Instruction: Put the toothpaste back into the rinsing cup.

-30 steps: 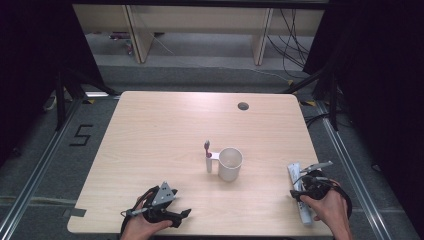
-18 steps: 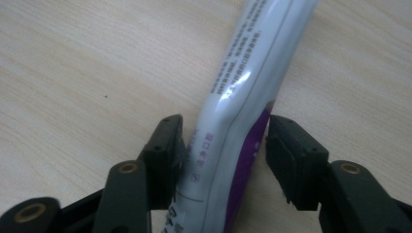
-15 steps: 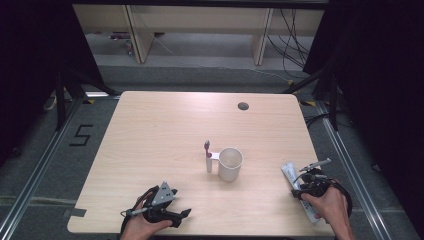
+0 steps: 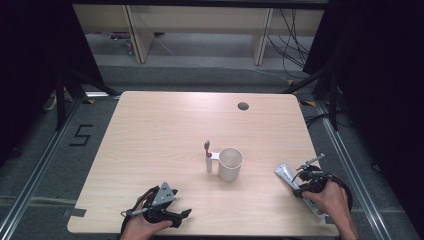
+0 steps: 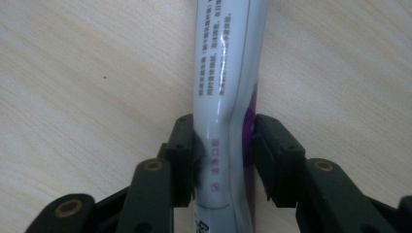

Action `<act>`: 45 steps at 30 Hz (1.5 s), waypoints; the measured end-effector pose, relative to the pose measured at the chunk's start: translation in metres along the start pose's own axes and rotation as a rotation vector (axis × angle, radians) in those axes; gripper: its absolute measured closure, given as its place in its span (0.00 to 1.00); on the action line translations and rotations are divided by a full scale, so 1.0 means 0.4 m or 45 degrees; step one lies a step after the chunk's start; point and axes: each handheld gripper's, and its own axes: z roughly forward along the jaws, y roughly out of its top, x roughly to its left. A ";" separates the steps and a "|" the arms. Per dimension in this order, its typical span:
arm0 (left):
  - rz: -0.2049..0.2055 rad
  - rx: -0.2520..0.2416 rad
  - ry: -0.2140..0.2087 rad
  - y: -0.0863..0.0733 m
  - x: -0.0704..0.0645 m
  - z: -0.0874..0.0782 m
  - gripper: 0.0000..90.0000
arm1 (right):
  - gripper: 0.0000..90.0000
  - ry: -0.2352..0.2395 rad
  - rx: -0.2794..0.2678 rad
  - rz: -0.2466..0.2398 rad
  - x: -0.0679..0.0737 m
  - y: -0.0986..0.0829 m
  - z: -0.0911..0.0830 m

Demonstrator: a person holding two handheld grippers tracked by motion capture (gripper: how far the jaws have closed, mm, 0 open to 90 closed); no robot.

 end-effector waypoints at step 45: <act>0.003 0.004 -0.002 0.000 0.001 0.003 0.22 | 0.85 0.017 0.315 -0.175 -0.005 0.071 0.009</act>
